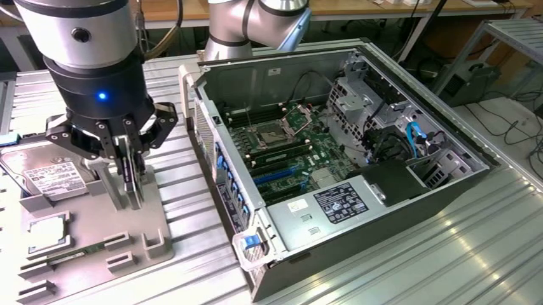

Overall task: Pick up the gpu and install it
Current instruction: 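Pick up the gpu and move the gpu toward the slot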

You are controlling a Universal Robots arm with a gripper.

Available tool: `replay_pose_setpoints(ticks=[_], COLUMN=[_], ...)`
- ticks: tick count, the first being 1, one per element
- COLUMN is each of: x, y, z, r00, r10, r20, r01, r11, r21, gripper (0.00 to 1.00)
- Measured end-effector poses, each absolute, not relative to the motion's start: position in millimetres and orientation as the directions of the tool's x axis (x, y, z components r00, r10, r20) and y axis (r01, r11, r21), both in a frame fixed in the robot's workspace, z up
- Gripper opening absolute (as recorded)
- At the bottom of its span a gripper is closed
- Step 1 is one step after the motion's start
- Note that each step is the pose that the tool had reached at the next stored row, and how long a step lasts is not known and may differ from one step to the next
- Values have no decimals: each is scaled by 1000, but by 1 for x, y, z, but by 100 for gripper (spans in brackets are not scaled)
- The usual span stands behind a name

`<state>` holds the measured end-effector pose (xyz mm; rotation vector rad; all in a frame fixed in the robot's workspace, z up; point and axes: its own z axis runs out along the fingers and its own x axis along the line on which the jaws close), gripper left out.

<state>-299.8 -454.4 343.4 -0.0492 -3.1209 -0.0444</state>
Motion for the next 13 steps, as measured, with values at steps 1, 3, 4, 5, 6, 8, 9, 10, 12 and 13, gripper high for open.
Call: replay_pose_setpoints(ticks=[1, 3, 4, 5, 6, 8, 9, 10, 12, 13], x=[-300, -300, -300, -300, -300, -300, -300, -300, -300, -300], y=[-454, -454, -454, -454, -454, -454, -454, -454, -454, -454], z=[345, 349, 352, 355, 357, 360, 362, 364, 368, 369], r00=[-999, -999, -999, -999, -999, -999, -999, -999, -999, -999], r10=[31, 31, 31, 31, 31, 31, 31, 31, 31, 31], r20=[20, 20, 20, 19, 19, 18, 18, 17, 17, 17], r01=[32, 32, 32, 32, 32, 32, 32, 32, 32, 32], r11=[999, 999, 999, 999, 999, 999, 999, 999, 999, 999], r21=[28, 28, 28, 28, 28, 28, 28, 28, 28, 28], gripper=[28, 28, 28, 28, 28, 28, 28, 28, 28, 28])
